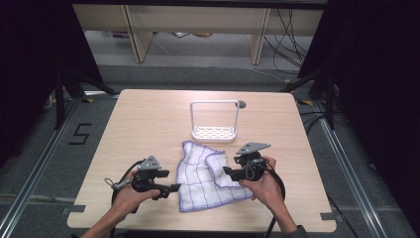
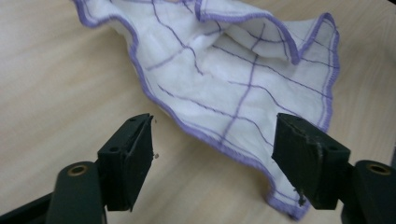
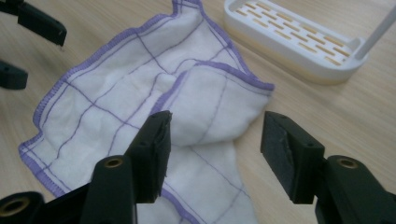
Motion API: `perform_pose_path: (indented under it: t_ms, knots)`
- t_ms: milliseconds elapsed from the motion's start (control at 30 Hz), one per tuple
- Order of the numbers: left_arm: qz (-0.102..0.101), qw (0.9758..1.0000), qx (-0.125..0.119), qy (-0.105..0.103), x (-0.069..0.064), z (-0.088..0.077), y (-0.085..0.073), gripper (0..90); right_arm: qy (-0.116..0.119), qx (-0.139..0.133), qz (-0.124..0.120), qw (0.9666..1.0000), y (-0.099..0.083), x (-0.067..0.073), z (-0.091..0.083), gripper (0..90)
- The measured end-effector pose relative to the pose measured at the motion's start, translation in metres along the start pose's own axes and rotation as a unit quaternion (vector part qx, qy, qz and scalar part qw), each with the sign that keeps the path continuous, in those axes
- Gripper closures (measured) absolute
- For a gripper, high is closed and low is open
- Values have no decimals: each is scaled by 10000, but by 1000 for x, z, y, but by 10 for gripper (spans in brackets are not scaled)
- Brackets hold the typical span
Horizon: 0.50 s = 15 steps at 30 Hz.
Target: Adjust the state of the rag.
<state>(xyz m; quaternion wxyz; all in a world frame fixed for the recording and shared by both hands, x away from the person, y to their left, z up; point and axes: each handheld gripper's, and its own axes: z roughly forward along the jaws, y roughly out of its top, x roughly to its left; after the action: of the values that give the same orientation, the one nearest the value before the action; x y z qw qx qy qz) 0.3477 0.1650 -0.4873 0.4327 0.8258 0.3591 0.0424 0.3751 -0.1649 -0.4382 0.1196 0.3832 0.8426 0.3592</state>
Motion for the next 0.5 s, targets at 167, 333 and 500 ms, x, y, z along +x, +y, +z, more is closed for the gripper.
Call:
perform_pose_path:
  t_ms: [167, 333, 500]
  knots:
    - [-6, 9999, 98, -39, -13, 4, -16, 260, -52, 45, -190, 9998, 5, 24, 13, 382]
    - [77, 9997, 223, -29, -18, 10, -18, 247, -187, 85, -438, 9988, 10, 39, 32, 369]
    - [123, 9997, 194, -10, -24, 13, -19, 273, -172, 332, -341, 9987, 15, 47, 45, 361]
